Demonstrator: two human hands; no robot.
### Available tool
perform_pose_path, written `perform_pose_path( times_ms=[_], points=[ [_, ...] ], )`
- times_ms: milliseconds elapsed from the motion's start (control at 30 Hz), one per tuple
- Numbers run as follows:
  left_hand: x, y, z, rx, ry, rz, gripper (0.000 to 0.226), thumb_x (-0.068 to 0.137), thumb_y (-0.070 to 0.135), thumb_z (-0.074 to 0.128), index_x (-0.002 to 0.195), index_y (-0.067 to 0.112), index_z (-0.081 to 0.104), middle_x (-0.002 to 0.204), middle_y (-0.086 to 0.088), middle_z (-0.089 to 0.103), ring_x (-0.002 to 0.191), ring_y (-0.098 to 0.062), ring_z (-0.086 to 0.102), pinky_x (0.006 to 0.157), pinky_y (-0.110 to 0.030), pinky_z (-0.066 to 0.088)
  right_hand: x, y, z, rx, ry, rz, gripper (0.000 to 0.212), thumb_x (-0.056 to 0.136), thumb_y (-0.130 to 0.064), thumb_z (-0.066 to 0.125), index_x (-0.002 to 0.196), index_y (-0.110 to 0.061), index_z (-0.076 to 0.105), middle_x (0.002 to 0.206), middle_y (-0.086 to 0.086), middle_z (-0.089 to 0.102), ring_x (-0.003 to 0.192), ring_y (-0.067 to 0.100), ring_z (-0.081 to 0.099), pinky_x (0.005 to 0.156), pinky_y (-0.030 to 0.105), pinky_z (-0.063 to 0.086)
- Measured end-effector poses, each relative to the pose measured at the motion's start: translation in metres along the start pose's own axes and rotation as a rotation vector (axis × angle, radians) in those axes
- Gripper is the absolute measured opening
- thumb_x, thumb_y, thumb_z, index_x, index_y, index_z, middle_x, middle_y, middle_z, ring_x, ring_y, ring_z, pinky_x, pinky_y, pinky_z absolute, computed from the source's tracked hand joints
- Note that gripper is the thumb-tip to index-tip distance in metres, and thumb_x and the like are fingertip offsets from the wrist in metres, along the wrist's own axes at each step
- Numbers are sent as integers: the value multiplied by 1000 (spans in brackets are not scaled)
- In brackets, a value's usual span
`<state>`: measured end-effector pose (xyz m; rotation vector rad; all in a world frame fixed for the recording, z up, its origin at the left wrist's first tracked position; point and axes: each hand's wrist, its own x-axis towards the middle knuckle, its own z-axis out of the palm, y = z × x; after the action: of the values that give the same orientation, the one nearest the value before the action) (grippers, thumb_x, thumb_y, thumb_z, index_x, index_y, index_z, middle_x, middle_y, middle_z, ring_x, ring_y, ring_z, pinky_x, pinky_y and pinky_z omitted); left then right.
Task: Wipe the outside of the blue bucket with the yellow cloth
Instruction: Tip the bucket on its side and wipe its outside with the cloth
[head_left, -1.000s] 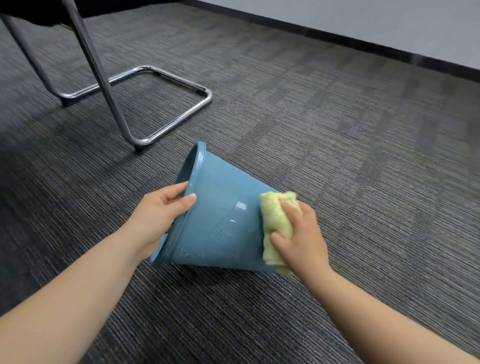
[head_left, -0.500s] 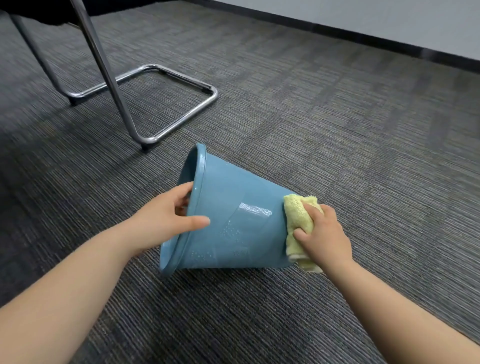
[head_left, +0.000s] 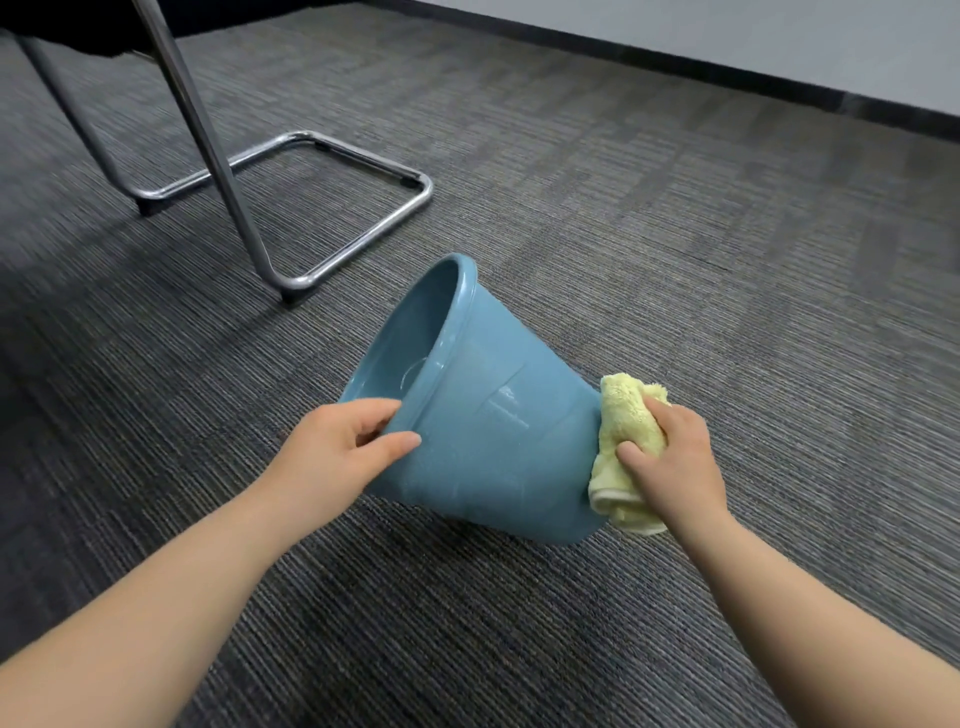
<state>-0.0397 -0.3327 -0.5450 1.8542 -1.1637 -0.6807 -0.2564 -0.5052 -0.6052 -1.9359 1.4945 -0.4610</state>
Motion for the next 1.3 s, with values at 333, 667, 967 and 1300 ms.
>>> perform_pose_path(
  times_ms=[333, 667, 967, 1300],
  points=[
    [7, 8, -1, -248, 169, -116, 30, 76, 5, 63, 65, 33, 67, 55, 24, 67, 58, 6, 63, 53, -6, 46, 4, -20, -9, 80, 39, -84, 57, 73, -16, 63, 124, -19, 38, 132, 7, 38, 108, 25, 46, 74, 34, 35],
    [9, 25, 2, 594, 265, 47, 39, 86, 28, 47, 125, 29, 45, 109, -10, 66, 99, -34, 56, 71, -36, 37, -22, -101, -1, -52, -59, -461, 52, 74, -29, 65, 123, -31, 47, 143, -1, 30, 120, 26, 40, 87, 33, 40],
    [5, 15, -14, 483, 49, -7, 55, 86, 20, 48, 129, 47, 28, 120, 1, 60, 107, -25, 54, 86, -35, 41, -51, -105, 14, -209, -165, -755, 52, 71, -24, 67, 120, -31, 51, 144, 6, 34, 113, 34, 45, 81, 42, 45],
    [5, 11, -14, 256, 10, 0, 60, 82, 22, 56, 91, 76, 31, 92, 21, 60, 93, -1, 53, 87, -27, 38, -41, -112, 11, -212, 1, -691, 45, 72, -23, 65, 116, -27, 54, 144, 3, 33, 114, 32, 41, 71, 33, 38]
  ],
)
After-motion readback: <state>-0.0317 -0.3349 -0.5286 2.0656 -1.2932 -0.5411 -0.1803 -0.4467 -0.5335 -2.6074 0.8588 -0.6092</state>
